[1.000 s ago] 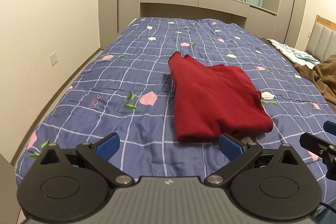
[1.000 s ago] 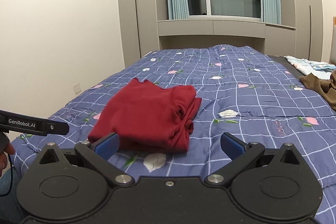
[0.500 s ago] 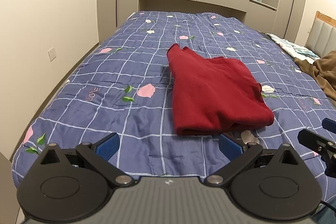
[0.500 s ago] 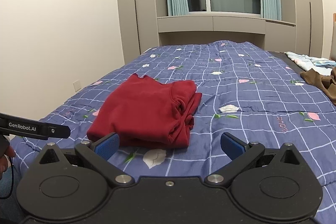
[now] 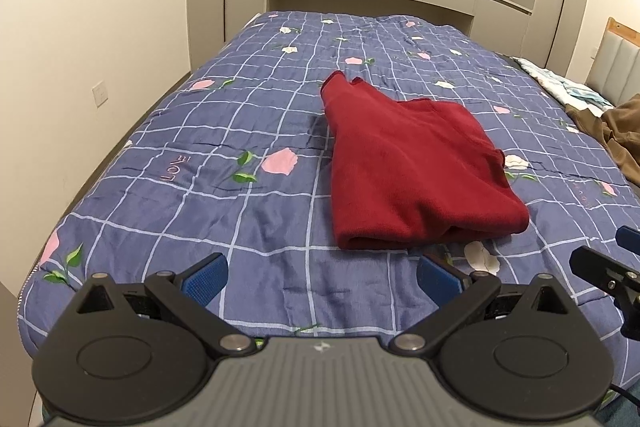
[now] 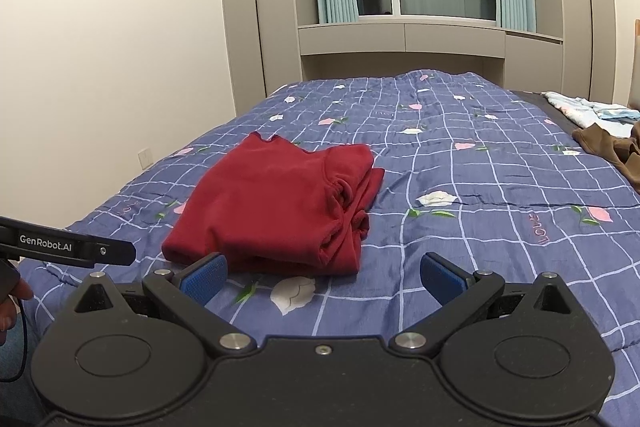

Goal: Fold small clothes

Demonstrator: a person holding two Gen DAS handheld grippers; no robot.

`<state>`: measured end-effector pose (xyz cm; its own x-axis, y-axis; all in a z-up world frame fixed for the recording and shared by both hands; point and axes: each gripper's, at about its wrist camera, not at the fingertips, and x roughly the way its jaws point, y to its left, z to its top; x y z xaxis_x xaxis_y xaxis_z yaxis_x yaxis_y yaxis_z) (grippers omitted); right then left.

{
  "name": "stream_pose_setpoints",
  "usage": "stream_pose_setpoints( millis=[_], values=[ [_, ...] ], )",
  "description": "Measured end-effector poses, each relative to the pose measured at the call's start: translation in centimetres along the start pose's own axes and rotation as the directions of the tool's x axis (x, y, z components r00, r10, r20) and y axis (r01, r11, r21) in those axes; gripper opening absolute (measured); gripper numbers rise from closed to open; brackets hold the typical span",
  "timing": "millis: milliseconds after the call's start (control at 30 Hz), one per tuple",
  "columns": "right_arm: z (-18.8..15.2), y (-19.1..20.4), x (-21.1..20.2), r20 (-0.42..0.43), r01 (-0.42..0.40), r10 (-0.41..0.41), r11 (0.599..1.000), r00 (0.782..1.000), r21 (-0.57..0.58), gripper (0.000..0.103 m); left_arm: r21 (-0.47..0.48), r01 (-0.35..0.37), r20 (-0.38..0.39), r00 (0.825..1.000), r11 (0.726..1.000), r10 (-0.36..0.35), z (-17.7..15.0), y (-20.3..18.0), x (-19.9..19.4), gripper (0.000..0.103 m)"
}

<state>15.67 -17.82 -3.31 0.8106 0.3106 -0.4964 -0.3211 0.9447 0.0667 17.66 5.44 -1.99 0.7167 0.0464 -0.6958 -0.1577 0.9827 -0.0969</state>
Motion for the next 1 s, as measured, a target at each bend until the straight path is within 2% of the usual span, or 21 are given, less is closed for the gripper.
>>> stream_pose_setpoints(
  millis=[233,1000],
  values=[
    [-0.2,-0.1,0.4,-0.015,0.002,-0.002,1.000,1.000,0.001,0.102,0.026,-0.021,-0.014,1.000,0.999,0.021,-0.2,-0.4,0.4,0.102],
    [-0.8,-0.5,2.7,-0.084,0.000,0.001,1.000,0.996,0.020,0.102,0.035,0.010,-0.052,0.999,0.999,-0.008,-0.3,-0.5,2.2,0.102]
  ],
)
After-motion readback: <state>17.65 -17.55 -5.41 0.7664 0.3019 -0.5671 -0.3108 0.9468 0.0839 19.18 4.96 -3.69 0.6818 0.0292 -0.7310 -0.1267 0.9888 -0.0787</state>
